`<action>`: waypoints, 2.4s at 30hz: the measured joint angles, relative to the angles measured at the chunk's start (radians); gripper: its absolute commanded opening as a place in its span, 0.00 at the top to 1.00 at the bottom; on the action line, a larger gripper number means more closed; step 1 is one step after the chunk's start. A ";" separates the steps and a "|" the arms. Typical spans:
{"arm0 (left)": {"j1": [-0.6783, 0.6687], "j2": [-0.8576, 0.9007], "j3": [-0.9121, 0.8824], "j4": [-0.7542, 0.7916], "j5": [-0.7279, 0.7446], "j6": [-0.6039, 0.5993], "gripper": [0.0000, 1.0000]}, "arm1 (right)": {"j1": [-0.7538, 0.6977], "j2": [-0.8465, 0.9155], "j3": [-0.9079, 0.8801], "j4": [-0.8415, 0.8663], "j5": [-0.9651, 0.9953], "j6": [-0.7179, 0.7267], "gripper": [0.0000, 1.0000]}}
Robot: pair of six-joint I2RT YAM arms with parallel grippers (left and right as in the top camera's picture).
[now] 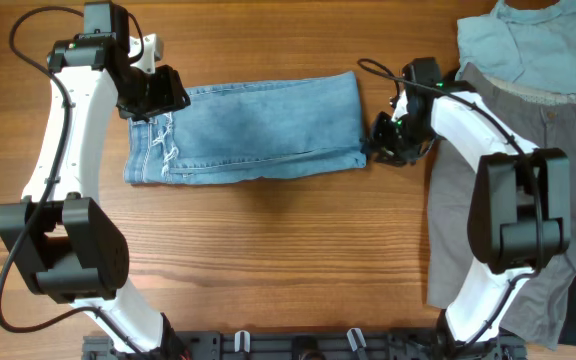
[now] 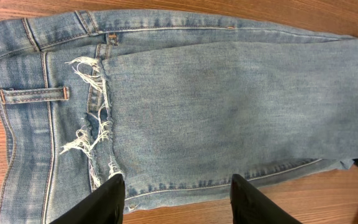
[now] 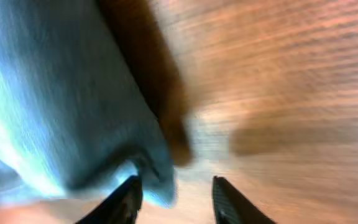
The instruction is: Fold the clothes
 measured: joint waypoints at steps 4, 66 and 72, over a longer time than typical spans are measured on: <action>0.000 0.000 0.000 0.000 0.000 0.000 0.45 | -0.010 -0.016 0.002 -0.040 0.002 -0.187 0.65; 0.000 0.000 0.000 0.018 0.005 0.000 0.27 | 0.045 -0.029 -0.092 0.233 0.332 -0.403 0.96; 0.000 0.000 0.000 -0.003 0.005 0.000 0.31 | 0.043 -0.027 -0.085 0.201 0.365 -0.361 0.96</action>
